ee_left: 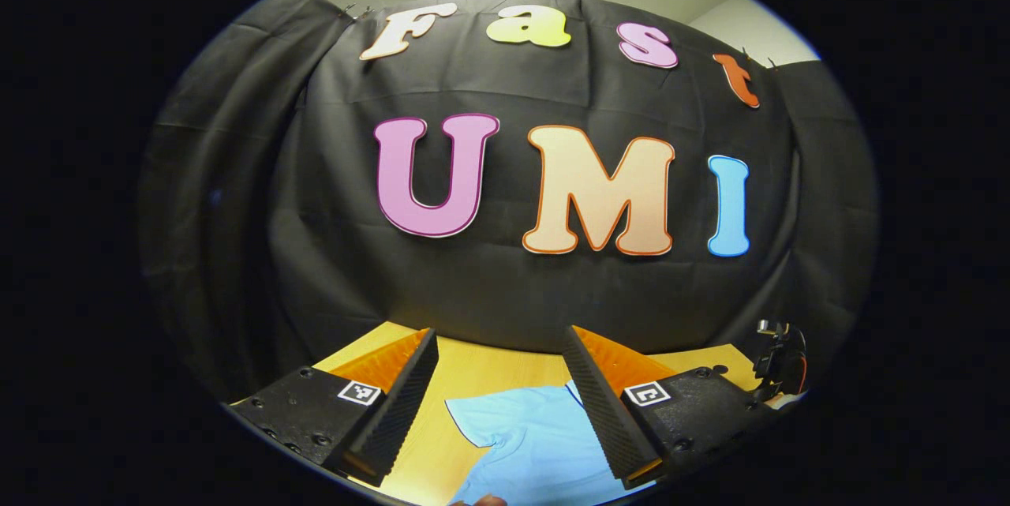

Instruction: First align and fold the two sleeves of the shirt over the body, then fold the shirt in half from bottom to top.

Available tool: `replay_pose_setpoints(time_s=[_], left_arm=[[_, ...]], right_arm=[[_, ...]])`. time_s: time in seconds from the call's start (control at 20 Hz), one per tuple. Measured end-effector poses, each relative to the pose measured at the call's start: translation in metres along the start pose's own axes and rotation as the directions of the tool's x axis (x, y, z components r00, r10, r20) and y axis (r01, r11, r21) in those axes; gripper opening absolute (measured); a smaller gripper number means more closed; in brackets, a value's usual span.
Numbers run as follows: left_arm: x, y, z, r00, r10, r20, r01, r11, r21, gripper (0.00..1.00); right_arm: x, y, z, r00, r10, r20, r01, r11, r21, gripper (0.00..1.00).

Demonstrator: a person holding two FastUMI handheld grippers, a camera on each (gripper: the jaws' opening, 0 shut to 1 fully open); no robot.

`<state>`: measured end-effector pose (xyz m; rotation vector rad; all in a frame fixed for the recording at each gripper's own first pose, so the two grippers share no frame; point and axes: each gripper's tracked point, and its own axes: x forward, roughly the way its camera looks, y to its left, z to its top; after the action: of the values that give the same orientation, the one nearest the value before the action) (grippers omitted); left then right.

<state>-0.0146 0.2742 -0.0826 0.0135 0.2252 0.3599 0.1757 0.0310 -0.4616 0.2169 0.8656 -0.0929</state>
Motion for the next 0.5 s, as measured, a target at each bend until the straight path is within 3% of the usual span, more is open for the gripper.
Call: replay_pose_setpoints(time_s=[0.2,0.5], left_arm=[[0.007,0.008,-0.011,0.999,0.0,-0.035,0.0,1.0,-0.006,0.95],[0.017,0.024,-0.041,0.993,-0.009,-0.114,0.005,0.999,-0.033,0.96]], right_arm=[[0.006,0.042,-0.001,0.999,0.053,0.008,-0.054,0.997,0.057,0.01],[0.025,0.086,-0.021,0.993,0.111,-0.028,-0.107,0.988,0.114,0.05]])
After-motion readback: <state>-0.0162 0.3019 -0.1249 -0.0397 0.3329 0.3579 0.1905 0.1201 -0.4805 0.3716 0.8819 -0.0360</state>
